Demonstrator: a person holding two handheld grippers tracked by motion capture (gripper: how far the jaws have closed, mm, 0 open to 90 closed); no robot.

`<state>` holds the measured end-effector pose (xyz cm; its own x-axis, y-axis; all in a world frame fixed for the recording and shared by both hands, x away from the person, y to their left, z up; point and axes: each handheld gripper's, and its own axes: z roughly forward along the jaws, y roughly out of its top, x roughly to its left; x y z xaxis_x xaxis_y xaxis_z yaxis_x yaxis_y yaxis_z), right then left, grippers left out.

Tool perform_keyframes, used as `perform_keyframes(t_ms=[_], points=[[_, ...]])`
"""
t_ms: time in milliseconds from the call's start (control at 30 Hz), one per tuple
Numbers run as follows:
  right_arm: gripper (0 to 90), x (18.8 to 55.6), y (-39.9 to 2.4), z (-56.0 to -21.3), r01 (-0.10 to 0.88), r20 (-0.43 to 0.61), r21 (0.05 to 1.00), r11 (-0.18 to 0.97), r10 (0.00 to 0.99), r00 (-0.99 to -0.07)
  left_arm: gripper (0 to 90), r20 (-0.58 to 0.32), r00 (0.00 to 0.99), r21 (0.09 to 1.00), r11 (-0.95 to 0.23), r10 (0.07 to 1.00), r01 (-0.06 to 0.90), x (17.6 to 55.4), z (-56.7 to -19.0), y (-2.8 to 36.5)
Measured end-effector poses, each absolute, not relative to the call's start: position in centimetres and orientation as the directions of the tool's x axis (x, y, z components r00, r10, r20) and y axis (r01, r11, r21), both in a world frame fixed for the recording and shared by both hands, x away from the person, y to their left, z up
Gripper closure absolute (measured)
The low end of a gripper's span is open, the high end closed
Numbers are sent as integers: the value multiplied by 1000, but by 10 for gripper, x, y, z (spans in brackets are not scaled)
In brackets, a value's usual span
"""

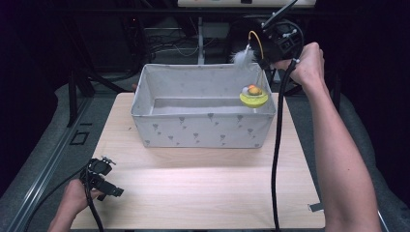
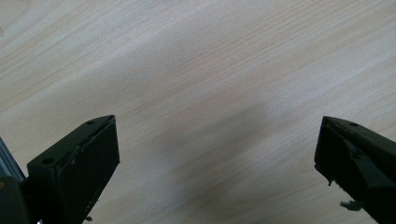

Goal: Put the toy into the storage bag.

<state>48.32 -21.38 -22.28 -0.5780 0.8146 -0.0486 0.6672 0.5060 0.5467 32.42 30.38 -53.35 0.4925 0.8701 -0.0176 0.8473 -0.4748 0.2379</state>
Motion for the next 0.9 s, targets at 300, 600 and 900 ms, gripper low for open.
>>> perform_keyframes(t_ms=[300, 600, 900], points=[[883, 494, -209, -242, 679, -40, 537, 501, 819, -573, 2, -19, 491, 236, -474, 871, 849, 324, -533, 304], [882, 502, -207, -261, 697, -31, 507, 507, 819, -573, 1, -20, 494, 235, -476, 870, 848, 324, -534, 304], [882, 509, -208, -280, 713, -6, 496, 495, 823, -567, 2, -20, 493, 235, -475, 870, 848, 324, -534, 304]])
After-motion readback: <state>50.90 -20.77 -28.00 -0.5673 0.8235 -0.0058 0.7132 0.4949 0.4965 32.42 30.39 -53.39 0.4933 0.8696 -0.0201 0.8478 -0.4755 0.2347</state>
